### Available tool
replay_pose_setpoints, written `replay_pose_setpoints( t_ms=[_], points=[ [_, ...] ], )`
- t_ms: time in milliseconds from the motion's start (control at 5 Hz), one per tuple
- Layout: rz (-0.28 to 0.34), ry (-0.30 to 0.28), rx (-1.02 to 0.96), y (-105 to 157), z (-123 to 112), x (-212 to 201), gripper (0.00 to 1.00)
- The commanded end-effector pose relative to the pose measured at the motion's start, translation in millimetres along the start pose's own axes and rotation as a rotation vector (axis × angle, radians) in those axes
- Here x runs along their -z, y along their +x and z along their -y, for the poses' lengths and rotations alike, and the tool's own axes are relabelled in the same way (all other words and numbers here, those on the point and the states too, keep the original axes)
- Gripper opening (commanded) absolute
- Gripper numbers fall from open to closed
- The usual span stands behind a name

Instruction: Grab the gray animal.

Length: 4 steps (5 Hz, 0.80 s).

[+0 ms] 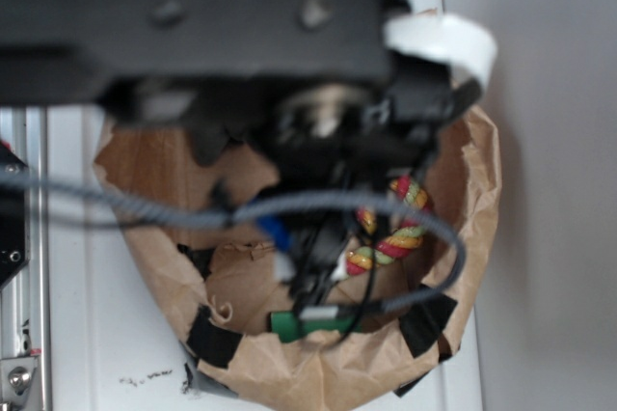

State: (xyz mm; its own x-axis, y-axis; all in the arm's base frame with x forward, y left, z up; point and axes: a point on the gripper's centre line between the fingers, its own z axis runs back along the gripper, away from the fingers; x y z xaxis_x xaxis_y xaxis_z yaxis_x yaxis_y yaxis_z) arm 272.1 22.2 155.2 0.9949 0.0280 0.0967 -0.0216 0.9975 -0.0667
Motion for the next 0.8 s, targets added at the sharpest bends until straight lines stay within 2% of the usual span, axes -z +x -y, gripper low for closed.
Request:
replay_pose_setpoints(
  t_ms=[0,200,600],
  points=[
    [0.051,0.005,-0.01,6,-5,-13,1.0],
    [0.051,0.005,-0.01,6,-5,-13,1.0],
    [0.078,0.024,0.035,-1,-40,44,1.0]
  ],
)
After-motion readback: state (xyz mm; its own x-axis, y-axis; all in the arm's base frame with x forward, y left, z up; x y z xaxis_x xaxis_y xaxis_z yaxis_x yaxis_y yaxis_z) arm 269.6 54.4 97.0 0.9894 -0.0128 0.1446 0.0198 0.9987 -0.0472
